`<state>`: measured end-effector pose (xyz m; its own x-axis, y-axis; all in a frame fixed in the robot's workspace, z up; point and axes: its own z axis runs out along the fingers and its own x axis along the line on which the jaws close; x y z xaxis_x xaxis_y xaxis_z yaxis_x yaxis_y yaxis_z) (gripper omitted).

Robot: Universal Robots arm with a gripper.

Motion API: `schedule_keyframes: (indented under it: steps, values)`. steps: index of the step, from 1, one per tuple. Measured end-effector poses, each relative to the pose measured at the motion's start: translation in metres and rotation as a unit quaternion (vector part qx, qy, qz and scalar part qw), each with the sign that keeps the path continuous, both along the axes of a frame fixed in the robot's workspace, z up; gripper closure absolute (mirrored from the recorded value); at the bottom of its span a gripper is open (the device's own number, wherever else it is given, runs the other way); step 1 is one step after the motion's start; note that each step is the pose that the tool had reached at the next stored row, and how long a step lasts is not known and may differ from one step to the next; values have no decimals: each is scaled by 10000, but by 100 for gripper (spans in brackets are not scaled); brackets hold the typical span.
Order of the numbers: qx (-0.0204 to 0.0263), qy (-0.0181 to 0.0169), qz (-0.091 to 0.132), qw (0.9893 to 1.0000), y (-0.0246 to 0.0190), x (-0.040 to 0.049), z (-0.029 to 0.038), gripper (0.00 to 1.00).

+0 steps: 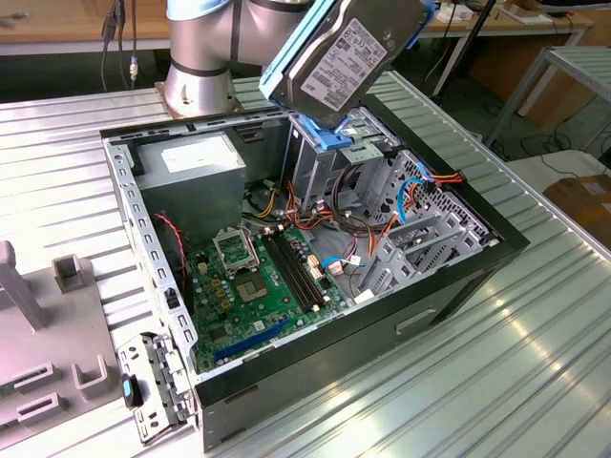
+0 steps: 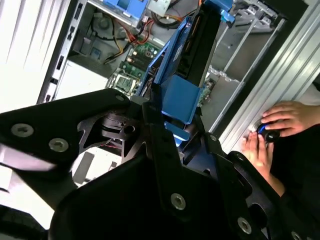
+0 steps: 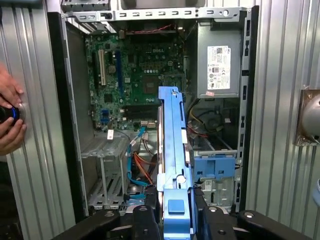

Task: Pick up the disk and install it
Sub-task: 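Insert the disk into the insertion slot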

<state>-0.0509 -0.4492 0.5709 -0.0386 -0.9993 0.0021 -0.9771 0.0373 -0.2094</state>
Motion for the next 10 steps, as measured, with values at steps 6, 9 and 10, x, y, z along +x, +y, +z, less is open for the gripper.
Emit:
schedule_keyframes:
  steps: [6,9,10]
  values:
    - [0,-219,2,9998,-170,1,-9,63]
    - [1,-428,5,9991,-270,1,-13,63]
    - [0,-558,7,9984,-304,1,-14,63]
